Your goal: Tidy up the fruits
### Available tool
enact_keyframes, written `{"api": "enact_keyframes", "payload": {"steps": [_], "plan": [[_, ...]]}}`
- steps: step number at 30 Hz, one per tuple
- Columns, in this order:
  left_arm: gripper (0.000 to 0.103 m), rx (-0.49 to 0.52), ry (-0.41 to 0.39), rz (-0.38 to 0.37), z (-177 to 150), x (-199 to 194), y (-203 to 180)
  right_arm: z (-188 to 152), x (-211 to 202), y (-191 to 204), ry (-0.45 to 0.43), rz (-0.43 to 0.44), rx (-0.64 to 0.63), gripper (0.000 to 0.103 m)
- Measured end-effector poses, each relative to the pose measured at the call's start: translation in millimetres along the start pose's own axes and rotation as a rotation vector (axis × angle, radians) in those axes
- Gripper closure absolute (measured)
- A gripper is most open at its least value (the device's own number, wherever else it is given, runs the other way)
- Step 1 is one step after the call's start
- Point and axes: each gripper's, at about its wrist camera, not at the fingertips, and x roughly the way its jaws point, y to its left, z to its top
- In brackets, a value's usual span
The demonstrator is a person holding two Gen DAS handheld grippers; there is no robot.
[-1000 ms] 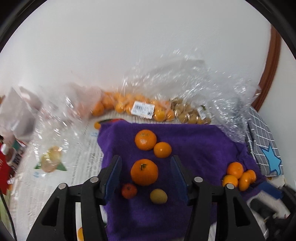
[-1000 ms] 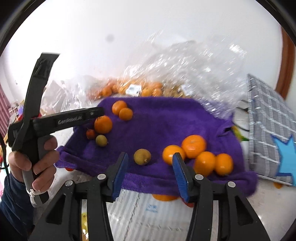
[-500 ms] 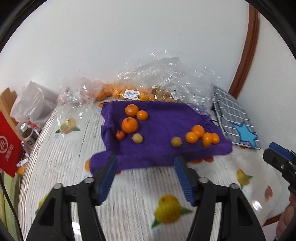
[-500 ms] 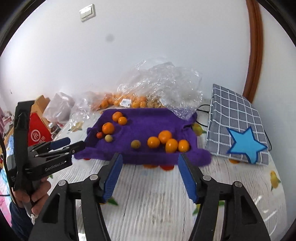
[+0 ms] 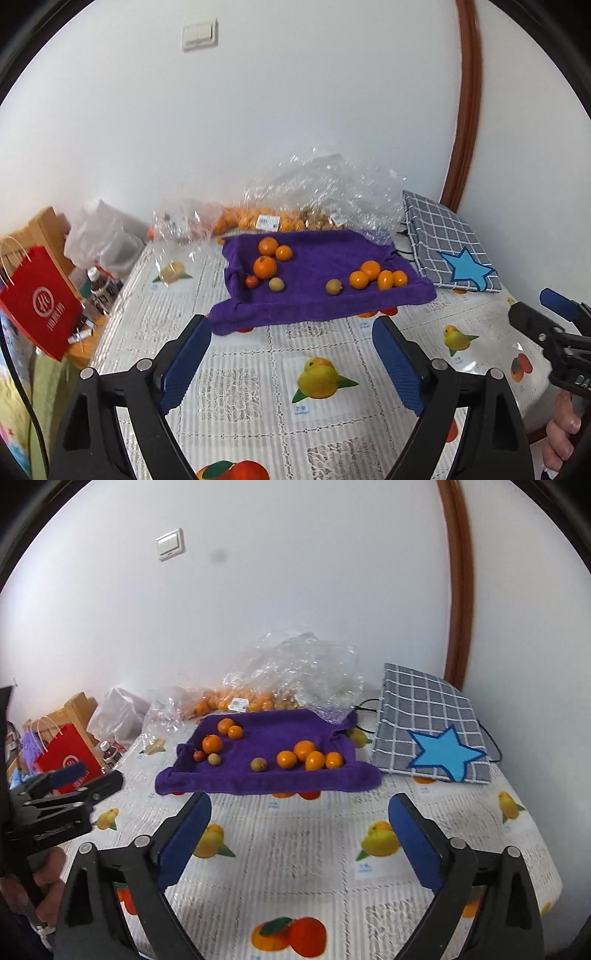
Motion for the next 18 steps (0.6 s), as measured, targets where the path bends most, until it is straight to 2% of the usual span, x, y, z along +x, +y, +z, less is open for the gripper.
{"api": "enact_keyframes", "payload": {"steps": [8, 18], "plan": [[0.014, 0.0, -0.028, 0.01, -0.5, -20.1, -17.4, -4.6, -24.7, -15.7, -0.015, -0.081, 0.016, 0.006], [0.014, 0.005, -0.017, 0.017, -1.4, -23.9, -22.6, -7.5, -37.7, -27.1, -0.025, -0.113, 0.038, 0.006]]}}
